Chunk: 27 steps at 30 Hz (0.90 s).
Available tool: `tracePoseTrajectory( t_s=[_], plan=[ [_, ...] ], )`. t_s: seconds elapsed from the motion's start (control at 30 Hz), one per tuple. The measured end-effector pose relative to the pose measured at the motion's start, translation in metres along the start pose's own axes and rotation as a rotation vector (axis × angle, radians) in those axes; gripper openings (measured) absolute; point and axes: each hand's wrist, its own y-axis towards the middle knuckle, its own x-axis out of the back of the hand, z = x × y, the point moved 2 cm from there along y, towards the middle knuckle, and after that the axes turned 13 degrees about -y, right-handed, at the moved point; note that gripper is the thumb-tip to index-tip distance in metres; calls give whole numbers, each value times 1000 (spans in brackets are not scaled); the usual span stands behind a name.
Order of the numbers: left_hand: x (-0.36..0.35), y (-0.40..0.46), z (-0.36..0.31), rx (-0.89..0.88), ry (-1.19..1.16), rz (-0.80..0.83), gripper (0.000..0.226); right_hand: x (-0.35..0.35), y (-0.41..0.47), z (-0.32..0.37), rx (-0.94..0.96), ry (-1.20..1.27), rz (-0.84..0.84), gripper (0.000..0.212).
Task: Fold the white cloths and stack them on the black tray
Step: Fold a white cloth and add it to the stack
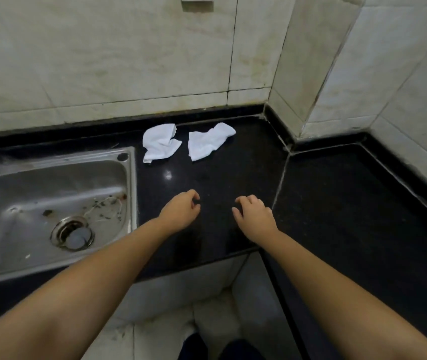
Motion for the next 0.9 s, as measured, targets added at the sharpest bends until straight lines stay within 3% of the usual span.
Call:
tracePoseTrajectory(
  t_s=[0.33,0.57,0.73,0.9],
  plan=[
    [21,146,26,65,-33,-27,31,0,173,18,64,-1,73,34],
    [14,217,39,45,231,-83,53,-25,273,26,174,14,65,46],
    [6,226,51,36,250,-111,35,-37,286,19,164,14,30,21],
    [9,215,42,-61,151,-184,17,-28,255,7,166,141,-18,14]
  ],
)
